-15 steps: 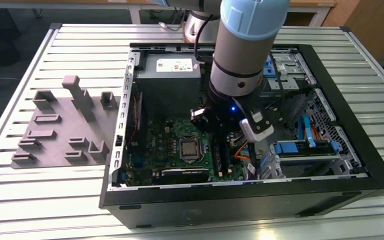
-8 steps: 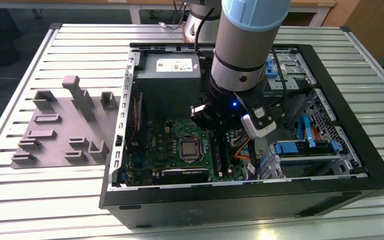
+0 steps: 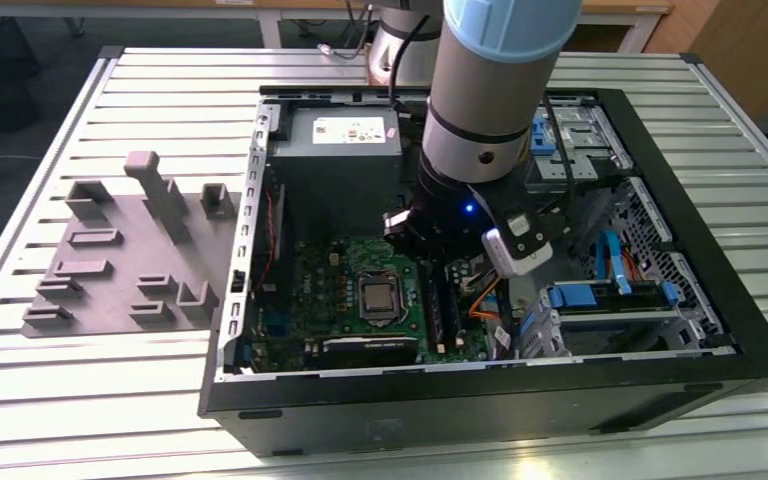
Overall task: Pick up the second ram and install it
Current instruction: 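Press down the second ram until it locks into place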
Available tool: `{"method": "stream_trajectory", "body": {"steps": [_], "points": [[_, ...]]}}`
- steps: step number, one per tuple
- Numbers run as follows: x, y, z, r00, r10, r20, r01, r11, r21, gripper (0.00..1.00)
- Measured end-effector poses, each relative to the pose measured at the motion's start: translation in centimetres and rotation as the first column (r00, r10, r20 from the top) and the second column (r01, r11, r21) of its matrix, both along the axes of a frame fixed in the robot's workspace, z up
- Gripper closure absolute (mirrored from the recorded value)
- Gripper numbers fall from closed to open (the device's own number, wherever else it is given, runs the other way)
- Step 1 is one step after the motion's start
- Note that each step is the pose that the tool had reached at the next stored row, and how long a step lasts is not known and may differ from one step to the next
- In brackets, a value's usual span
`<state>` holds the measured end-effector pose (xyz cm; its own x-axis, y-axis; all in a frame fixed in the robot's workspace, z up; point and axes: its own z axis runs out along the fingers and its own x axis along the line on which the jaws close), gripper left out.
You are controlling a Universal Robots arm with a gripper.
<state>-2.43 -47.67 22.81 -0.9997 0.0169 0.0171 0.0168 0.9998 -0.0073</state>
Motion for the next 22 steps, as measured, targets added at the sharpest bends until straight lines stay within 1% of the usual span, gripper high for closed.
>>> {"method": "stream_trajectory", "body": {"steps": [2,12,15,16,18,19,21,22], "points": [[0.0,0.00,-0.05,1.0000,0.000,0.0000,0.000,1.0000,0.0000,0.89],[0.0,-0.02,-1.39,1.0000,0.000,-0.0005,0.000,1.0000,-0.0014,0.89],[0.0,0.02,-1.43,1.0000,0.000,-0.0018,0.000,1.0000,-0.0049,0.89],[0.0,0.03,-1.33,1.0000,0.000,-0.0019,0.000,1.0000,-0.0054,0.89],[0.0,0.03,-1.07,1.0000,0.000,0.0005,0.000,1.0000,0.0012,0.89],[0.0,0.05,-0.74,1.0000,0.000,0.0008,0.000,1.0000,0.0029,0.89],[0.0,0.00,0.11,1.0000,0.000,-0.0002,0.000,1.0000,-0.0002,0.89],[0.0,0.01,0.34,1.0000,0.000,0.0000,0.000,1.0000,0.0005,0.89]]}}
